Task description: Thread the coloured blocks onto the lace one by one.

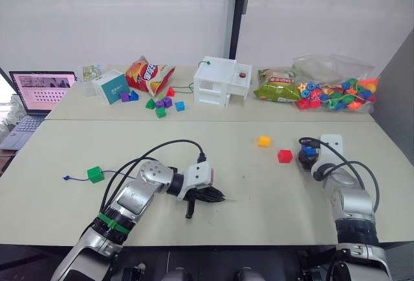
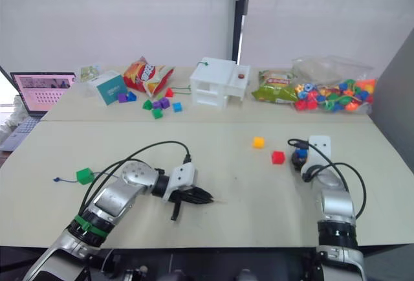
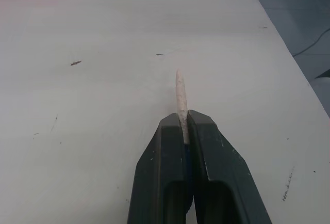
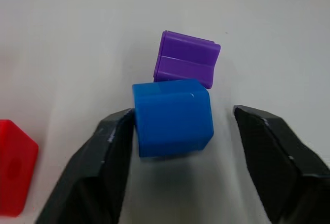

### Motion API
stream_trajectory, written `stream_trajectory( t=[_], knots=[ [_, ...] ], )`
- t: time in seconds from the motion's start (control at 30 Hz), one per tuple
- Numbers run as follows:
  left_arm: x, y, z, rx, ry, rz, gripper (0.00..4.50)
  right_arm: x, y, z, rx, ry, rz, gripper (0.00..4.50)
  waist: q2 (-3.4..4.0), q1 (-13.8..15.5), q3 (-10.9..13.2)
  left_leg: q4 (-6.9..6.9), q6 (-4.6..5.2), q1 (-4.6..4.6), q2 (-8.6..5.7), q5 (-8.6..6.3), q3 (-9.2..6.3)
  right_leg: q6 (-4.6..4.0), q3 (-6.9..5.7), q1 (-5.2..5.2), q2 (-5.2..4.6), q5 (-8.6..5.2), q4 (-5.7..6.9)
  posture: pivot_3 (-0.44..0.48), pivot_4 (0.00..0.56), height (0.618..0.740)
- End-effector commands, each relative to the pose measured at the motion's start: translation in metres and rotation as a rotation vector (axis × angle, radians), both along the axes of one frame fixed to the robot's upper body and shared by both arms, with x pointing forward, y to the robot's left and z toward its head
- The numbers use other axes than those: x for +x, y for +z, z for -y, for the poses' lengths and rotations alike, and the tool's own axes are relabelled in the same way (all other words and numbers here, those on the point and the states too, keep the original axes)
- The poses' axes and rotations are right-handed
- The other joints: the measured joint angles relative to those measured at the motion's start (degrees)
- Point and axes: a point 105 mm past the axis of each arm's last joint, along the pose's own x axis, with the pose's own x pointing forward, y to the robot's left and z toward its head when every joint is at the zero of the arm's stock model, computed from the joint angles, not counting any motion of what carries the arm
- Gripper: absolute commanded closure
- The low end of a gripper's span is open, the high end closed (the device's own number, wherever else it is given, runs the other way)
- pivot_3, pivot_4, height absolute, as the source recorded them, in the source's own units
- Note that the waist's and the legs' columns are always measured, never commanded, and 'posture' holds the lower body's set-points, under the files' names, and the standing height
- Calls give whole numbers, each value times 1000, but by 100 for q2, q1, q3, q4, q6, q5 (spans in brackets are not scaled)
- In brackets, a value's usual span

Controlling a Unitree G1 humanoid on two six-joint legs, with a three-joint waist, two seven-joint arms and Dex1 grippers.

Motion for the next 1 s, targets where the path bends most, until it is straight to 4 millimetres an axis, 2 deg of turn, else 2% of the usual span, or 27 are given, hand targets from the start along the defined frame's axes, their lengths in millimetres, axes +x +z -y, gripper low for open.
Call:
stream_trajectory(
  t=[0.03,0.07,0.27,0.4,0.47,0.6,0.67,0.73,0.8,1.0],
  knots=[
    [-1,10,1,-21,-6,34,4500,3,18,3,-1,3,72,2941,0,-1,0,0,0,0,0,0,0,0,0,0,0,0,1,0,150,740],
    [-1,10,1,-21,-6,34,4500,3,19,3,-1,4,74,3273,0,0,0,0,0,0,0,0,0,0,0,-1,0,0,1,0,150,740],
    [1,10,0,-21,-5,36,4500,-6,26,0,10,5,97,3300,1,4,0,-1,0,0,0,0,0,0,1,-2,0,0,1,0,150,740],
    [2,10,-1,-21,-4,38,4500,-31,45,-13,21,24,135,3300,4,9,-1,-2,1,-3,1,-1,-1,0,0,-4,-3,0,1,0,150,740],
    [3,10,-3,-20,0,38,4500,-51,57,-35,31,74,154,3300,6,18,-1,-3,2,-5,0,-1,-2,0,0,-5,-4,0,2,0,150,740],
    [6,12,-7,-18,11,33,4500,-96,70,-102,79,286,148,3300,14,2,-4,-4,3,-7,5,-2,-8,0,-2,-7,1,0,2,0,150,740],
    [7,12,-9,-17,14,30,4500,-118,59,-147,140,459,79,3300,14,-6,-4,-1,3,-6,5,-2,-8,0,-1,-5,4,0,0,0,150,740],
    [8,12,-10,-15,15,27,4500,-134,46,-172,155,556,9,3300,14,-6,-4,0,3,-2,5,-2,-12,0,-4,-1,4,0,0,0,150,740],
    [9,12,-11,-14,18,27,4500,-136,23,-177,120,548,-80,3300,14,12,-4,2,3,-2,2,-2,-12,0,-5,0,2,0,0,0,150,740],
    [10,14,-10,-13,16,32,4500,-126,-10,-182,91,515,-178,3300,14,22,-4,7,3,-1,-12,-1,-12,3,-8,1,-8,1,0,0,150,740]
  ],
)
